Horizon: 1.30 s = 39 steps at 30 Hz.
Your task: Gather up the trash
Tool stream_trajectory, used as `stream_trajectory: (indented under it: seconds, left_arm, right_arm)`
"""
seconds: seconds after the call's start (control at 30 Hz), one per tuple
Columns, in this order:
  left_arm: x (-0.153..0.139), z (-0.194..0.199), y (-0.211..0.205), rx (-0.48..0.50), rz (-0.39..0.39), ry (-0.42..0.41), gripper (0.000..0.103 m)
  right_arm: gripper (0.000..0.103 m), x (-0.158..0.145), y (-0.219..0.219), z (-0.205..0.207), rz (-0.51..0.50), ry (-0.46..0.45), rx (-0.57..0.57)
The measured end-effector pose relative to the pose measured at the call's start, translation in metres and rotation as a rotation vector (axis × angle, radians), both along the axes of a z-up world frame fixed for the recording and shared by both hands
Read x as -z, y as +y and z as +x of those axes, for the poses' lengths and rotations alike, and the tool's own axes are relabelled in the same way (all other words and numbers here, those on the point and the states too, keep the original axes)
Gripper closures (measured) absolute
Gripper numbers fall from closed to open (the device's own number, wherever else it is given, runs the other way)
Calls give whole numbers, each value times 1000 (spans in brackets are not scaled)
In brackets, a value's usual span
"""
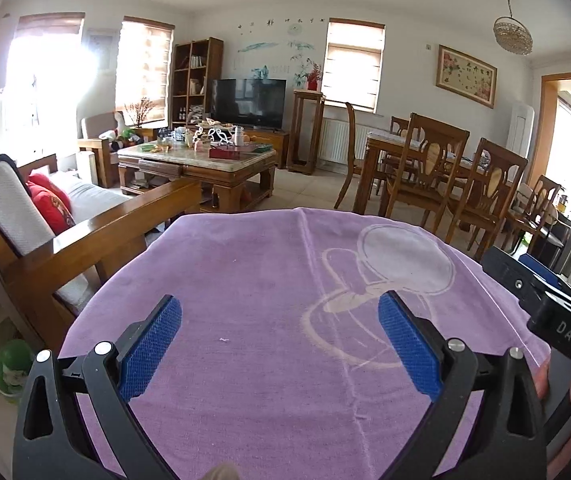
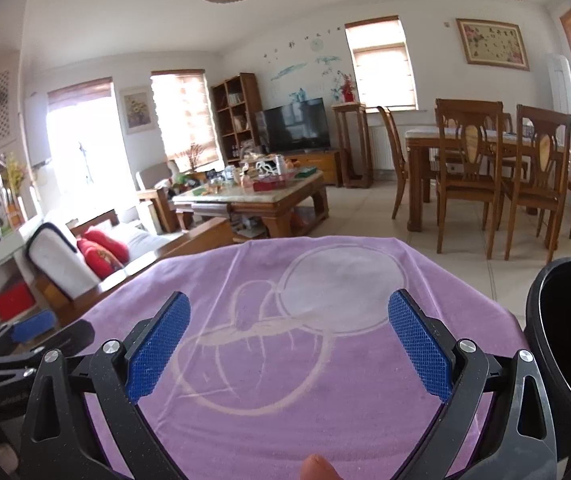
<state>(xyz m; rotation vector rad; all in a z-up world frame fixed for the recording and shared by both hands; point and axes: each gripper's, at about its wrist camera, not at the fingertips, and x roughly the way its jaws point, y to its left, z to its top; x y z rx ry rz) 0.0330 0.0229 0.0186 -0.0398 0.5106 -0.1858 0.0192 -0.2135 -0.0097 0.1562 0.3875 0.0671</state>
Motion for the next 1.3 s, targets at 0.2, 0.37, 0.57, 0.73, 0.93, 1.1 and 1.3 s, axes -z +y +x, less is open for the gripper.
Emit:
stream_trajectory:
  seconds: [0.2,0.37,0.57,0.73,0.93,1.1,1.3]
  left_arm:
    - [3,5,-2,-27,21,28,5]
    - [4,-3,-4,-19,31,6,5]
    - [4,-5,-7,-9,36,-3,5]
    - [5,0,-2,-25,11,29,5]
    - [7,0,1,-22,-3,50,5]
    - [8,0,-1,-22,5,64,5]
    - [8,0,-1,-24,7,62,5]
  right_arm:
    - [5,4,-25,-15,63,-28,-10]
    - [5,4,-25,-17,61,-15,-42]
    - [5,-2,-20,-22,42,-27,-70]
    - [5,-2,-23,-24,65,-30,-81]
    - [5,-2,-30,-25,100,-26,-82]
    - [5,-2,-33,-27,120,-27,-80]
    - [5,-2,-33,-28,125,-27,-80]
